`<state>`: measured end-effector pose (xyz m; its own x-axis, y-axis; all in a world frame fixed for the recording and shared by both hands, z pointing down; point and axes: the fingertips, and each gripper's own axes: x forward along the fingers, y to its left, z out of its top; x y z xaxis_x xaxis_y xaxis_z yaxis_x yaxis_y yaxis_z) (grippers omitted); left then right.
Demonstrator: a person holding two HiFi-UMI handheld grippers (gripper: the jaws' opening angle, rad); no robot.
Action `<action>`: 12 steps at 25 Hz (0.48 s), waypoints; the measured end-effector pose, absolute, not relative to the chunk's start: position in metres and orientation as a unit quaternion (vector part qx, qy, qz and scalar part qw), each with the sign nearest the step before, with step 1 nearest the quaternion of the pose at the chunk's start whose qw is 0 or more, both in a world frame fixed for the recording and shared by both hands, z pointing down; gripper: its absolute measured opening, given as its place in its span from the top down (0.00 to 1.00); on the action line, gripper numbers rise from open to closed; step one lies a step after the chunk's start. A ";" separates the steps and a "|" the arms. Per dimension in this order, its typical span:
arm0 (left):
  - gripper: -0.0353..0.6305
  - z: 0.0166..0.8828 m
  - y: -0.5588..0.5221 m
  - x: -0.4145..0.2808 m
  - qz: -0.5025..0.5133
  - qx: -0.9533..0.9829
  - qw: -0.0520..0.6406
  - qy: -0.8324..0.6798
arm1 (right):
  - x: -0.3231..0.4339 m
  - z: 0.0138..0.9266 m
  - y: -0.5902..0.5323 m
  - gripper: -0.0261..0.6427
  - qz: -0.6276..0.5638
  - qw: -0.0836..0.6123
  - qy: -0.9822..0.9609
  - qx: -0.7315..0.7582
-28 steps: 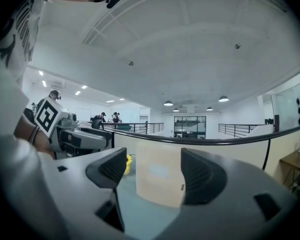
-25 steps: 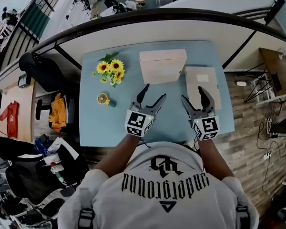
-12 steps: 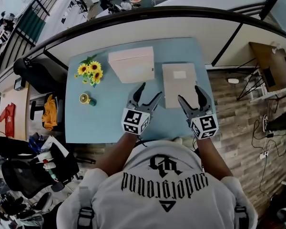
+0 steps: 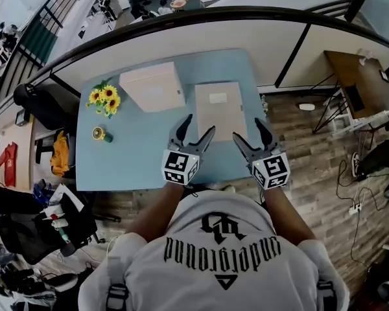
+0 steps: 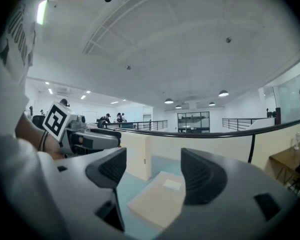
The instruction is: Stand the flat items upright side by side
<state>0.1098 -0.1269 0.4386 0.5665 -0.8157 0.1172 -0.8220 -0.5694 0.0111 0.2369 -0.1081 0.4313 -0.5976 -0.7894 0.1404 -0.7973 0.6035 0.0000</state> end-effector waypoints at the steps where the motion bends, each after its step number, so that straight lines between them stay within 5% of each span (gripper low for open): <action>1: 0.45 0.439 -0.126 0.114 0.051 0.884 0.033 -0.463 | 0.241 0.433 -0.107 0.45 0.034 0.063 -0.893 0.444; 12: 0.45 0.468 -0.153 0.113 0.073 0.879 0.070 -0.466 | 0.248 0.463 -0.135 0.45 0.080 0.084 -0.891 0.439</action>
